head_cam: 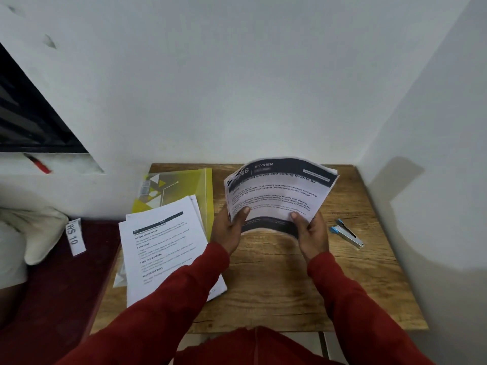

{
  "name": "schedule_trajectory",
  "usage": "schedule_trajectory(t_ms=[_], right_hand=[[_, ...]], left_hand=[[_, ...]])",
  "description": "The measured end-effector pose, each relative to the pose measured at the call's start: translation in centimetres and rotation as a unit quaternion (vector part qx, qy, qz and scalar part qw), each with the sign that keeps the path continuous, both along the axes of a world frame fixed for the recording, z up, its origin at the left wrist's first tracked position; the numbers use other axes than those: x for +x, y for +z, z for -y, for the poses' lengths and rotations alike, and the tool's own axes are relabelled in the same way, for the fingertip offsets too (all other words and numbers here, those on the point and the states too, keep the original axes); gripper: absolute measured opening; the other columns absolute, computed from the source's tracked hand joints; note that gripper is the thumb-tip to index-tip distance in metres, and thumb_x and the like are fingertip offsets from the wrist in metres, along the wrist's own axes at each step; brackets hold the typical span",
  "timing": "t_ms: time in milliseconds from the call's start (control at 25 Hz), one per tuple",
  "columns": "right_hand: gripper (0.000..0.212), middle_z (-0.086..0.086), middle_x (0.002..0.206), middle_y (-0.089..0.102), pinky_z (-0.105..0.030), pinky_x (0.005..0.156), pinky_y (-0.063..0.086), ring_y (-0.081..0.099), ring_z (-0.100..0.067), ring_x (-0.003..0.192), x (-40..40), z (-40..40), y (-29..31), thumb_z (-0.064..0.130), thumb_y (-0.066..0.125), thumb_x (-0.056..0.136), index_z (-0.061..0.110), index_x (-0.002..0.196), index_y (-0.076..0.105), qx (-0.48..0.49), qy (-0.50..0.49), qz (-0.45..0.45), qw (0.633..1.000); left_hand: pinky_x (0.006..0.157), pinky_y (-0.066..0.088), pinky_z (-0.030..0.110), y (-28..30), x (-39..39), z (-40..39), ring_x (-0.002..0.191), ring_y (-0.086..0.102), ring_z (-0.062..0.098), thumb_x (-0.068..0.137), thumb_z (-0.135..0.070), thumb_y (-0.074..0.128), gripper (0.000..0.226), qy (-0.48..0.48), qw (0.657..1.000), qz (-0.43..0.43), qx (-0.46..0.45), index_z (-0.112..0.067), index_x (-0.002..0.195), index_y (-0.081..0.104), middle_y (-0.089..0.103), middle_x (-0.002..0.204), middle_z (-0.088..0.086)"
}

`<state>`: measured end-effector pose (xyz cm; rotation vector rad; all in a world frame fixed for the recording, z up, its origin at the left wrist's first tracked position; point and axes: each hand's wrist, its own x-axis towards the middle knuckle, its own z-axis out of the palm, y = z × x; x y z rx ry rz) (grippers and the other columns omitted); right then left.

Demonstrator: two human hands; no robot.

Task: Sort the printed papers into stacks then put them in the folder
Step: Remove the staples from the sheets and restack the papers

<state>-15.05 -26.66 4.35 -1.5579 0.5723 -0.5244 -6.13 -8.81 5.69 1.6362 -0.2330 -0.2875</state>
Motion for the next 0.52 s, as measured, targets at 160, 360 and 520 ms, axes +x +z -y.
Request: schedule_trajectory(t_ms=[160,360,520], right_hand=[[0.026,0.004,0.113,0.066,-0.024,0.086,0.05,0.062,-0.014,0.108,-0.2,0.4,-1.4,0.015,0.06,0.094,0.015,0.12,0.057,0.001,0.023,-0.035,0.999],[0.028,0.001,0.111,0.068,-0.022,0.081,0.051,0.064,-0.007,0.097,0.4,1.8,-0.4,0.006,0.062,0.091,0.017,0.117,0.06,0.0,0.043,-0.063,0.997],[0.029,-0.001,0.11,0.07,-0.034,0.09,0.051,0.065,-0.016,0.098,0.1,2.3,-0.8,0.001,0.061,0.089,0.01,0.117,0.063,0.027,0.079,-0.127,0.988]], left_hand=[[0.087,0.056,0.037,-0.1,0.4,0.4,0.104,0.065,0.02,0.096,-0.028,0.056,0.02,-0.004,1.0,-0.018,0.015,-0.025,0.116,0.054,0.067,0.114,0.005],[0.095,0.05,0.036,1.3,2.7,0.0,0.107,0.062,0.024,0.096,-0.014,0.057,0.023,-0.08,0.995,-0.045,0.048,-0.022,0.117,0.053,0.063,0.117,0.002],[0.086,0.051,0.026,0.9,3.1,-0.2,0.104,0.061,0.019,0.098,-0.011,0.053,0.026,-0.098,0.989,-0.085,0.067,-0.022,0.12,0.047,0.059,0.119,-0.003]])
